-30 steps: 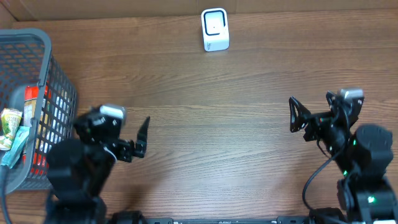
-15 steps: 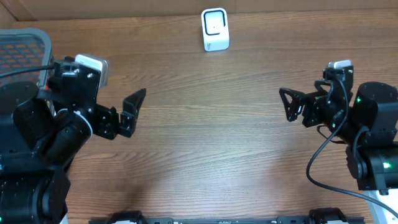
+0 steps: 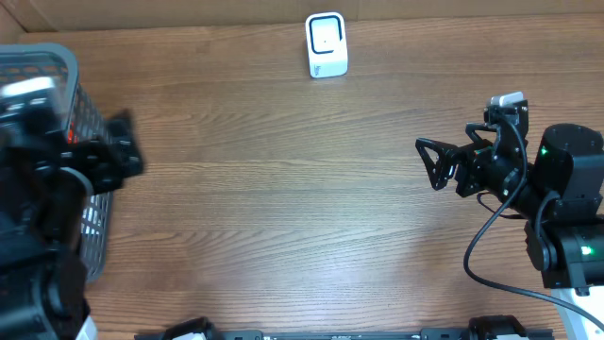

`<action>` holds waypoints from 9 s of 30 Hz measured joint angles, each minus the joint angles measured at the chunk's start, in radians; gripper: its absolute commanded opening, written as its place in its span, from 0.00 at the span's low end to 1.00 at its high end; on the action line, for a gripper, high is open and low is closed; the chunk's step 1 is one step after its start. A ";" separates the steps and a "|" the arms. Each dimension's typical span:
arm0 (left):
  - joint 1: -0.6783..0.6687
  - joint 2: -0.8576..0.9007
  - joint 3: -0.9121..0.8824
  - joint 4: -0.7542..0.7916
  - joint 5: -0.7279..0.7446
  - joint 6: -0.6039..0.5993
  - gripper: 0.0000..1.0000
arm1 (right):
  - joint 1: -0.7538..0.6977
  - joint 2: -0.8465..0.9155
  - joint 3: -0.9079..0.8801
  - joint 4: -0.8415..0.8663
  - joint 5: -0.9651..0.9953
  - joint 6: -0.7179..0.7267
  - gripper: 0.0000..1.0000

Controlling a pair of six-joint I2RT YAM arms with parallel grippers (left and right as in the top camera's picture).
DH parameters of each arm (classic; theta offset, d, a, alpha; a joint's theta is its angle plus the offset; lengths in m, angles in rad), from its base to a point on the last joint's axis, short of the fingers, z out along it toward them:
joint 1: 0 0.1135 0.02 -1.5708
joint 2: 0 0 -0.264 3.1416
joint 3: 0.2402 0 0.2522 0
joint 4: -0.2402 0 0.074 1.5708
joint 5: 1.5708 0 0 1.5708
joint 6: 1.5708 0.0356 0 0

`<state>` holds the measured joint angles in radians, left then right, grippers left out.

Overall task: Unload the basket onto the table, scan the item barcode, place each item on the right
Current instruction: 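Reach the left gripper into the grey basket toward the spaghetti pack, then grasp the orange-capped spaghetti pack with the left gripper and lift, then place the spaghetti pack on the table center with the left gripper, then reach the left gripper back into the basket toward the green tea pouch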

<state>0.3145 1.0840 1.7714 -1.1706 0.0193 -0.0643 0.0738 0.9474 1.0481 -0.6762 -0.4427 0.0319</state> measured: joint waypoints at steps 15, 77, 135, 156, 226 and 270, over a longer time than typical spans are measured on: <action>0.612 0.228 0.010 0.063 0.277 -0.143 0.99 | 0.000 0.000 0.000 -0.004 -0.003 -0.002 1.00; 0.512 1.098 0.021 0.300 0.092 0.402 0.95 | 0.000 0.153 0.000 0.010 -0.002 -0.003 1.00; 0.461 0.925 0.237 0.241 0.021 0.212 0.04 | 0.000 0.222 0.000 0.033 -0.002 -0.002 1.00; 0.176 0.470 0.285 0.039 0.003 0.072 0.04 | 0.000 0.222 0.000 0.037 -0.002 -0.002 1.00; -0.300 0.759 0.642 -0.355 0.063 -0.219 0.76 | 0.000 0.223 0.000 0.062 -0.003 -0.002 1.00; 0.454 0.888 -0.087 0.348 -0.284 0.368 0.78 | 0.000 0.266 0.000 0.056 -0.002 -0.002 1.00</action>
<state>0.7685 1.9724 1.6848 -0.8223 -0.2649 0.3038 0.0734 1.2129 1.0481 -0.6201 -0.4450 0.0299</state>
